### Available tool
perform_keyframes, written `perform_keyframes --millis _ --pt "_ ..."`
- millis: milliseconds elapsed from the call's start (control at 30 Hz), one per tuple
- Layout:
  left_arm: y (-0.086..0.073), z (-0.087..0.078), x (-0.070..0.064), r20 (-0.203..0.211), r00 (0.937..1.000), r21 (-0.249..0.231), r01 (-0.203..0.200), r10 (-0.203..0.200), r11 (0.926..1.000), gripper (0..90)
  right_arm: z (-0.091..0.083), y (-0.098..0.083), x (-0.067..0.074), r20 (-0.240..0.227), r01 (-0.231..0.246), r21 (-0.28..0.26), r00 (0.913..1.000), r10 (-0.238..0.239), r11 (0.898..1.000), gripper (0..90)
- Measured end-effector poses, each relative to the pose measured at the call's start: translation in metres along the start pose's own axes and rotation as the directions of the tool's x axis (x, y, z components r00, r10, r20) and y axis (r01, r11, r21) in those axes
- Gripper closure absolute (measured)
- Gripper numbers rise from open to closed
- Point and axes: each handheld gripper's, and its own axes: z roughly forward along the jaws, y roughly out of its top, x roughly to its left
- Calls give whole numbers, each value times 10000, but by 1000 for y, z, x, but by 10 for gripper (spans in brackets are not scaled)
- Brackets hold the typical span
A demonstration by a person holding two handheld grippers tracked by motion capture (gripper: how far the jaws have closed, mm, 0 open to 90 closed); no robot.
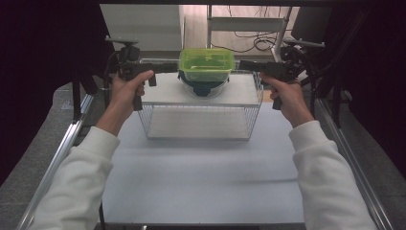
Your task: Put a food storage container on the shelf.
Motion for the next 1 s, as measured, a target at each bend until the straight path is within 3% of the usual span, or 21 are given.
perform_keyframes --millis 133,167,200,333,433,500,567,700,733,767,800,867,933,967,1000 --pt "-12 -7 -6 -60 9996 20 -286 286 9996 209 -9 -10 3 -104 458 47 9989 -457 9989 286" --pt "-16 -9 -8 -108 9991 52 -420 420 9991 209 -15 -19 5 -227 894 127 9958 -891 9959 275" --pt "-20 -12 -10 -195 9984 71 -529 530 9986 209 -15 -19 5 -227 894 127 9958 -891 9959 275" --pt "-43 -21 -18 -422 9933 187 -1072 1079 9941 210 -26 -41 9 41 1638 378 9864 -1641 9858 241" --pt "-52 -22 -20 -389 9927 216 -1132 1140 9933 211 -30 -54 10 216 1886 491 9816 -1898 9808 231" --pt "-69 -24 -23 -540 9884 323 -1406 1421 9895 211 -33 -64 11 272 2018 588 9787 -2036 9777 229" --pt "-74 -26 -24 -561 9876 354 -1446 1464 9889 212 -35 -71 12 335 2140 631 9757 -2164 9748 229" --pt "-108 -34 -25 -667 9850 449 -1563 1591 9867 213 -42 -103 17 548 2571 882 9634 -2624 9623 228" --pt "-108 -34 -25 -667 9850 449 -1563 1591 9867 213 -43 -111 18 540 2612 886 9623 -2665 9612 228" --pt "-125 -38 -25 -878 9814 442 -1673 1706 9849 213 -43 -116 19 535 2612 916 9623 -2667 9609 229" --pt "-125 -38 -25 -878 9814 442 -1673 1706 9849 214 -43 -116 19 535 2612 916 9623 -2667 9609 229" --pt "-153 -42 -23 -1267 9724 566 -1899 1958 9802 214 -47 -139 19 568 2643 1026 9609 -2710 9590 228" --pt "-161 -43 -22 -1336 9724 617 -1847 1915 9809 213 -50 -150 18 623 2671 1041 9596 -2743 9580 228" --pt "-180 -45 -19 -1328 9756 718 -1666 1750 9834 212 -52 -158 17 662 2641 1030 9602 -2715 9590 228" --pt "-189 -45 -17 -1322 9779 759 -1530 1621 9853 213 -54 -164 15 682 2573 1033 9619 -2649 9608 228"
